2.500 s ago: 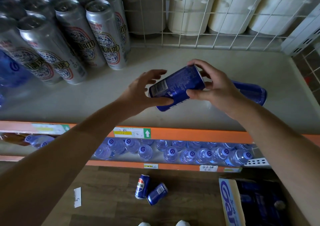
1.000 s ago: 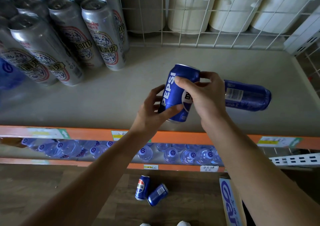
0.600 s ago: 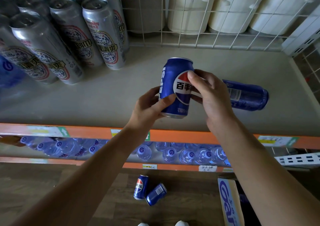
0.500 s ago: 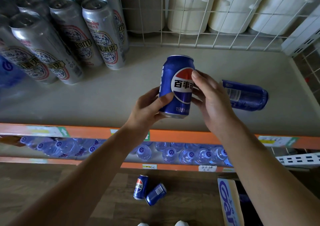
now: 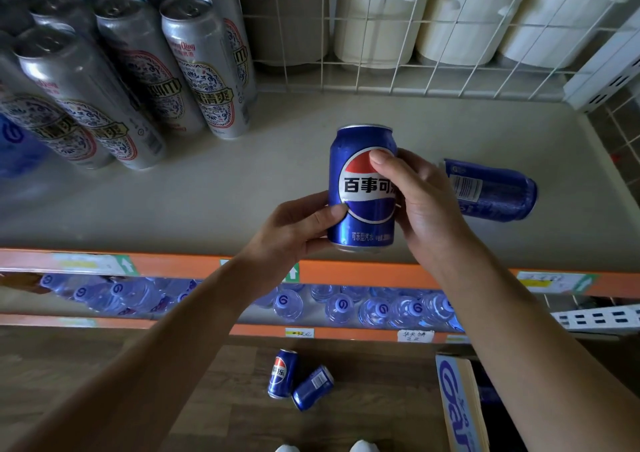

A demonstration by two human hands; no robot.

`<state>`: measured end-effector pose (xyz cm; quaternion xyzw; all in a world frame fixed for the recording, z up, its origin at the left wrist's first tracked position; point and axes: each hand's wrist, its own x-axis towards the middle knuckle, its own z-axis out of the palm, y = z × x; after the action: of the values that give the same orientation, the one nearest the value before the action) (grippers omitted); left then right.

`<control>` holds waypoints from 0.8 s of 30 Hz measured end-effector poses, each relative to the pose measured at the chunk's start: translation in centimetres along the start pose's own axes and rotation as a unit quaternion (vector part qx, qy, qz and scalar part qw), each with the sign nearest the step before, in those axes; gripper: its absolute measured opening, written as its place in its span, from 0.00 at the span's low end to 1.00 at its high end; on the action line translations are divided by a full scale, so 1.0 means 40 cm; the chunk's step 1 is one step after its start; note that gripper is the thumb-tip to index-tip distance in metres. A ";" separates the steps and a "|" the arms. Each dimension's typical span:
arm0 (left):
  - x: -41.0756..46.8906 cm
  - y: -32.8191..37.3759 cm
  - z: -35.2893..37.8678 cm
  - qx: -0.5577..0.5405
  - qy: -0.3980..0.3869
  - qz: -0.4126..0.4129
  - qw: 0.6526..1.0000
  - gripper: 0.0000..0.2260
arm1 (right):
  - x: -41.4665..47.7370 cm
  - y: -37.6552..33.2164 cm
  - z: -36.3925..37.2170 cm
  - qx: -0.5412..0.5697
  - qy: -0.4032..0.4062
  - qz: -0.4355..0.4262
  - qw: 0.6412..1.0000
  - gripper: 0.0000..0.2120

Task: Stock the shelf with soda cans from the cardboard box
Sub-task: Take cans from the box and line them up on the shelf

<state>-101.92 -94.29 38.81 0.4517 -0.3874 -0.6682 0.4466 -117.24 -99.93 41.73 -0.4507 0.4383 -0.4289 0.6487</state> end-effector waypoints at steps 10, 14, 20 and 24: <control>-0.003 0.008 0.021 0.105 0.073 0.055 0.990 0.37 | -0.014 -0.005 0.012 -0.051 0.093 -0.022 0.994 0.25; 0.002 0.004 0.027 0.127 0.096 0.071 0.985 0.37 | -0.018 -0.008 0.019 -0.054 0.102 -0.009 0.993 0.22; 0.007 0.003 0.035 0.144 0.143 0.085 0.976 0.33 | -0.016 -0.009 0.009 0.003 0.032 0.033 0.999 0.16; 0.017 0.015 0.034 0.163 0.161 0.102 0.968 0.32 | -0.020 -0.006 0.007 0.004 0.004 0.040 0.999 0.17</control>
<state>-103.21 -94.97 39.58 0.5780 -0.4583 -0.4653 0.4892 -117.22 -99.17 42.17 -0.4287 0.4567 -0.4060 0.6654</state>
